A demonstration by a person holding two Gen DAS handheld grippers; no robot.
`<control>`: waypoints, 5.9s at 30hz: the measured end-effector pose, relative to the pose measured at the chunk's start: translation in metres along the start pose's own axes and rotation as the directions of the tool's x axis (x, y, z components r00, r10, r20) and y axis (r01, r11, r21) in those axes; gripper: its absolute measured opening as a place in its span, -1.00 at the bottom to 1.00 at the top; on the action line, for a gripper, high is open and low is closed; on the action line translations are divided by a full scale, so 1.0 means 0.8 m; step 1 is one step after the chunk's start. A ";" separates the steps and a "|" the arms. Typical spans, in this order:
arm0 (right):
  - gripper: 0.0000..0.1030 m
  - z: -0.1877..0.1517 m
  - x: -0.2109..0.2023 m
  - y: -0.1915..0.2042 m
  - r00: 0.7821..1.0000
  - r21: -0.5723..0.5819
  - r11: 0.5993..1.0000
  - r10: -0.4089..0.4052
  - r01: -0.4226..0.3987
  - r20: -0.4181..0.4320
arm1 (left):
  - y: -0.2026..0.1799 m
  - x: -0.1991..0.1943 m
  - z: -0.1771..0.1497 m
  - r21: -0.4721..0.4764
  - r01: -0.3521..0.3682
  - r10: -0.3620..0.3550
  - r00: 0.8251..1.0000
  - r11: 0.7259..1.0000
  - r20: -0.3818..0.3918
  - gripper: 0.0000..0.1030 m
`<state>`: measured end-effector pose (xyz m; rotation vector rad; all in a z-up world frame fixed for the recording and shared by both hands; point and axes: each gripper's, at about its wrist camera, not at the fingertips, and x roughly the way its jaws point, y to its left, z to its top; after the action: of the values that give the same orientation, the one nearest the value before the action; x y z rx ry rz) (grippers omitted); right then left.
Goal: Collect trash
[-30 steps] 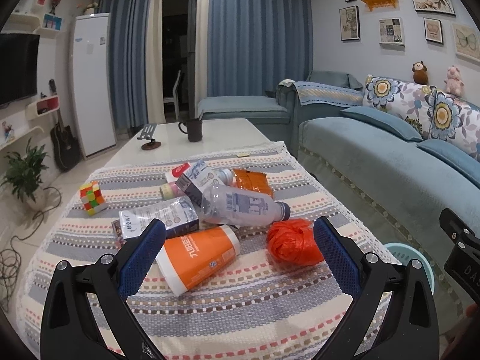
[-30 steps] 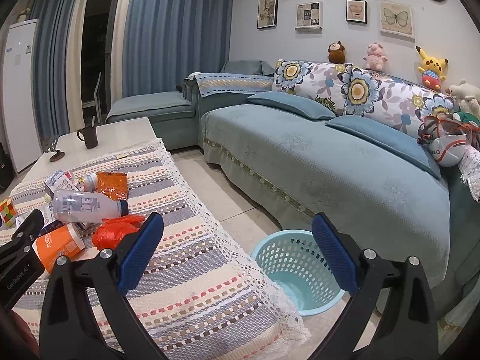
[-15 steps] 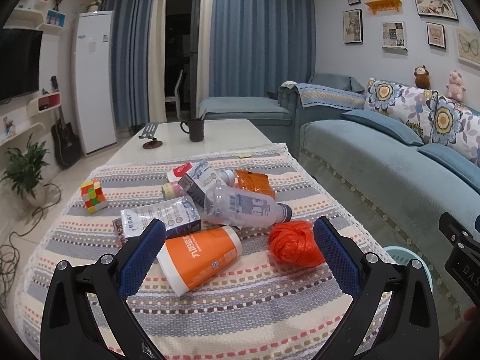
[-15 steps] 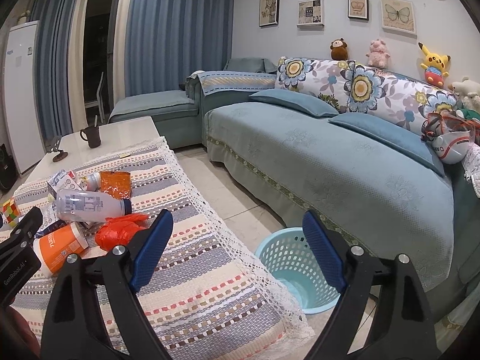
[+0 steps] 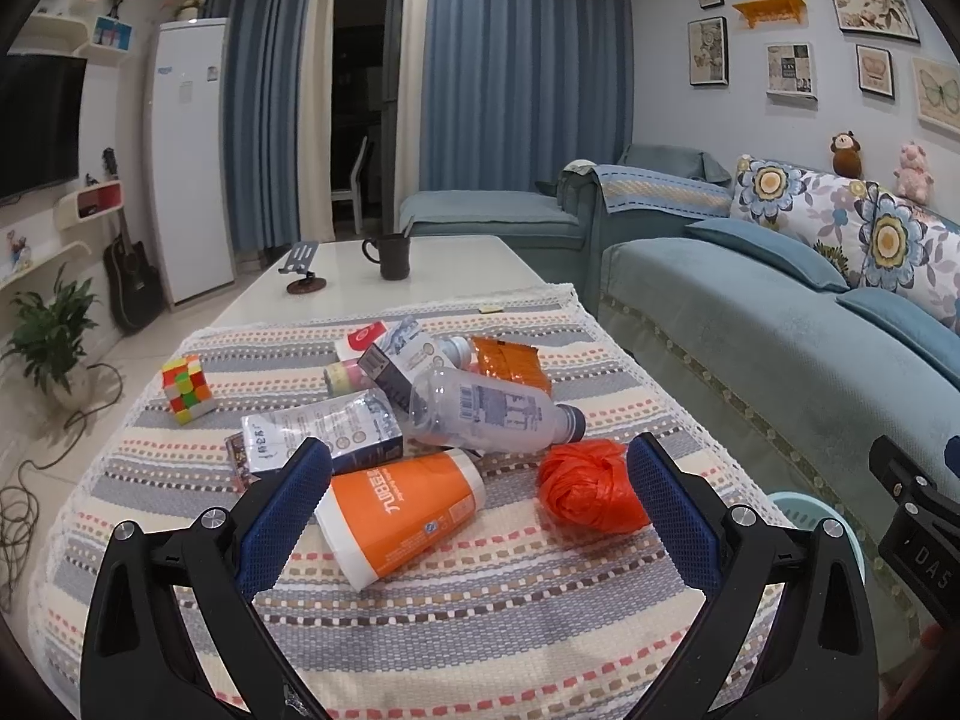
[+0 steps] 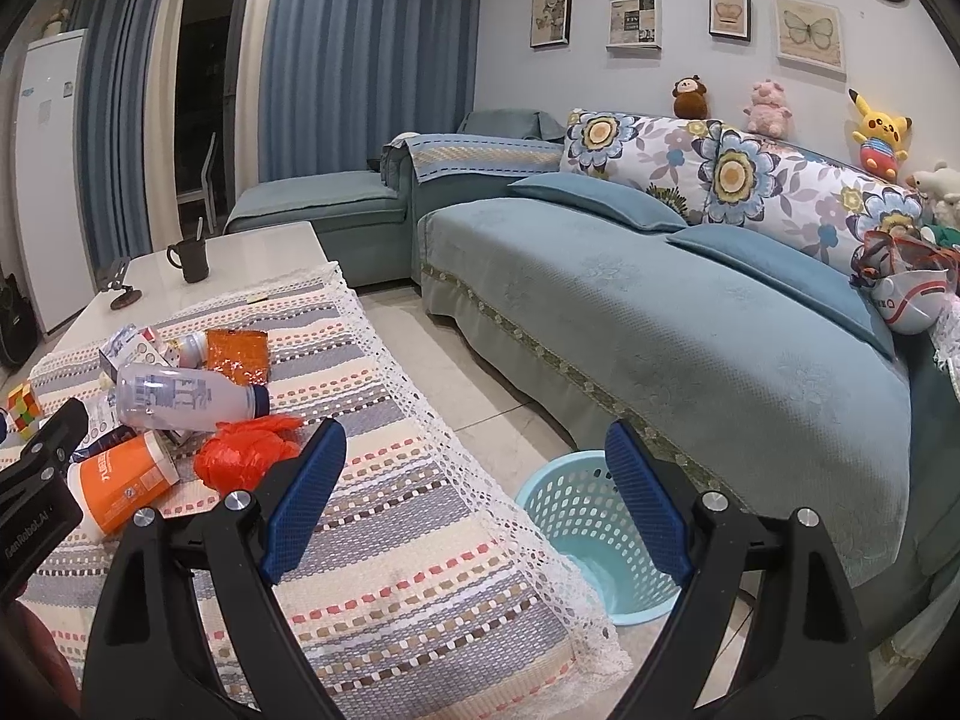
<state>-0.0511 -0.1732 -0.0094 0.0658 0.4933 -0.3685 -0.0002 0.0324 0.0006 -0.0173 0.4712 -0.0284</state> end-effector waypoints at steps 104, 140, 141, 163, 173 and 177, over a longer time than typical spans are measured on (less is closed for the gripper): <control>-0.29 -0.060 0.106 0.001 0.911 -0.079 0.945 0.280 -0.317 -0.304 | 0.019 0.132 -0.091 0.005 0.369 -0.310 0.788 0.930 -0.532 0.22; -0.24 -0.096 0.255 -0.264 0.872 0.157 0.984 0.004 0.084 -0.489 | -0.317 0.188 -0.036 0.089 0.624 -0.528 0.722 0.777 -0.447 0.10; -0.24 -0.105 0.261 -0.266 0.863 0.161 0.983 0.004 0.090 -0.506 | -0.321 0.194 -0.042 0.086 0.633 -0.532 0.710 0.769 -0.462 0.05; 0.06 -0.036 0.185 -0.177 0.932 0.158 0.985 0.118 -0.067 -0.341 | -0.167 0.147 0.028 0.047 0.524 -0.485 0.816 0.850 -0.315 0.50; 0.06 0.016 0.117 -0.007 0.921 -0.009 0.941 0.330 -0.339 -0.208 | 0.058 0.109 0.066 -0.034 0.224 -0.226 0.961 0.974 -0.158 0.67; 0.06 0.020 0.113 0.066 0.892 -0.072 0.907 0.391 -0.415 -0.226 | 0.129 0.122 0.055 -0.072 0.134 -0.146 0.971 0.988 -0.188 0.67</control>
<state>0.0490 -0.1560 -0.0395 0.0903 0.6912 0.0805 0.1088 0.1326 -0.0069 -0.1062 0.6644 -0.1562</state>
